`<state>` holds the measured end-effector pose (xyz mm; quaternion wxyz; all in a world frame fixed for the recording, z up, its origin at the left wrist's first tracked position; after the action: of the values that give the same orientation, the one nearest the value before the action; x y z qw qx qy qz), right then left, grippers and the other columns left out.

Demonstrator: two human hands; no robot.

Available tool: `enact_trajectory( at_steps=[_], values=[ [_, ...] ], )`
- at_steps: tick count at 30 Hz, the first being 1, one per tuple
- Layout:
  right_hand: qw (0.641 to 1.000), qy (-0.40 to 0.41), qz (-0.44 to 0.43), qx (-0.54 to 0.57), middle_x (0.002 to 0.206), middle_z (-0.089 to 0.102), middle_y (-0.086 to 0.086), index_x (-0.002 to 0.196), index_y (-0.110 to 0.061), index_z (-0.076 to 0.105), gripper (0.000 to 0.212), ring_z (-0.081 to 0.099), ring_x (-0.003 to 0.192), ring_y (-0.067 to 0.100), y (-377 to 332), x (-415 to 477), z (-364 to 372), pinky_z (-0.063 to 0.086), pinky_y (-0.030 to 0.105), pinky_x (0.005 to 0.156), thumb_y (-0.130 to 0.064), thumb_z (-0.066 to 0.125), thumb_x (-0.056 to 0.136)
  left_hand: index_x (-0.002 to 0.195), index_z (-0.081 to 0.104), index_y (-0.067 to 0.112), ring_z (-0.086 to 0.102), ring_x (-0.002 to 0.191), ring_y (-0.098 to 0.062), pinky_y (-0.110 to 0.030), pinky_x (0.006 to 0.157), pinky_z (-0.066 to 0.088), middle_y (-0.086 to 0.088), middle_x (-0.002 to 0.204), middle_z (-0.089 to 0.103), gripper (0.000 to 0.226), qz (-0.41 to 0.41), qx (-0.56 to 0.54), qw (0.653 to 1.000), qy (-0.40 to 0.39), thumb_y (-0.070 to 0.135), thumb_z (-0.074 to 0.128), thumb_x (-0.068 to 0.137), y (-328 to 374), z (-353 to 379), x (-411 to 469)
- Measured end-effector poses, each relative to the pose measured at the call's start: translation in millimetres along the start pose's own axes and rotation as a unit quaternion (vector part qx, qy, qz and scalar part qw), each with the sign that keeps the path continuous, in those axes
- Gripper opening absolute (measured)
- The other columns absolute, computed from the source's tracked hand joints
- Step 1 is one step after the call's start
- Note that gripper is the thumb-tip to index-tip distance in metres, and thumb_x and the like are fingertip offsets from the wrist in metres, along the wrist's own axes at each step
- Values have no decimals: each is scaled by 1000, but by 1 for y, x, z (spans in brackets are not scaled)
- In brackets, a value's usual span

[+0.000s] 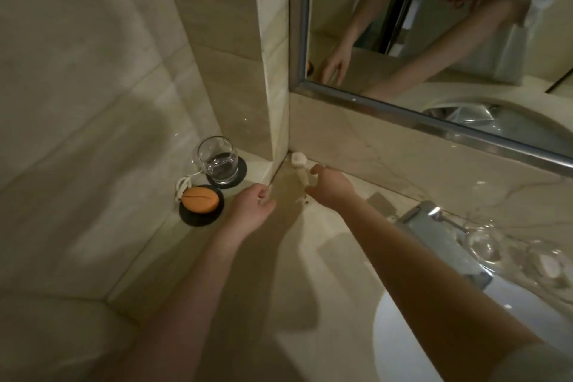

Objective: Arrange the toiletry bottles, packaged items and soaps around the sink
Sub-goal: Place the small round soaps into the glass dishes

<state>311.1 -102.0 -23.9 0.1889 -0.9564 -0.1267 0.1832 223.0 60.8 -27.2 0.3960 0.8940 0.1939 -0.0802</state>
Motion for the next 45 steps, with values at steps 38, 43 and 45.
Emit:
enact_trajectory(
  at_steps=[38,43,45],
  values=[
    [997,23,-72,-29,136,48,9,133,-23,43,44,50,119,33,-3,80,19,44,43,98,-32,39,90,96,61,2,55,86,-21,-37,79,47,-11,94,60,21,25,-167,970,176,22,54,92,7,5,33],
    [989,-8,-51,-139,140,42,11,129,-15,46,37,44,122,35,-16,96,31,39,43,100,-29,32,97,85,60,-3,59,72,-33,-42,69,49,-19,77,62,19,66,-175,961,202,16,57,90,0,-8,34],
    [990,-11,-41,-132,134,45,15,124,-12,46,33,45,120,36,-17,98,34,41,43,97,-26,36,96,82,58,2,63,72,-32,-41,68,50,-16,73,63,17,72,-183,960,198,16,58,90,3,-8,32]
  ],
)
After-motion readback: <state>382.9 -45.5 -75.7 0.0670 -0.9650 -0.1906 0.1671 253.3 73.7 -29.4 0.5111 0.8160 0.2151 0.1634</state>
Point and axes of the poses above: each hand's wrist, its own x-axis towards the middle knuckle, its own z-axis out of the palm, y = z × x, the point moved 1 cm from there along x, towards the middle knuckle
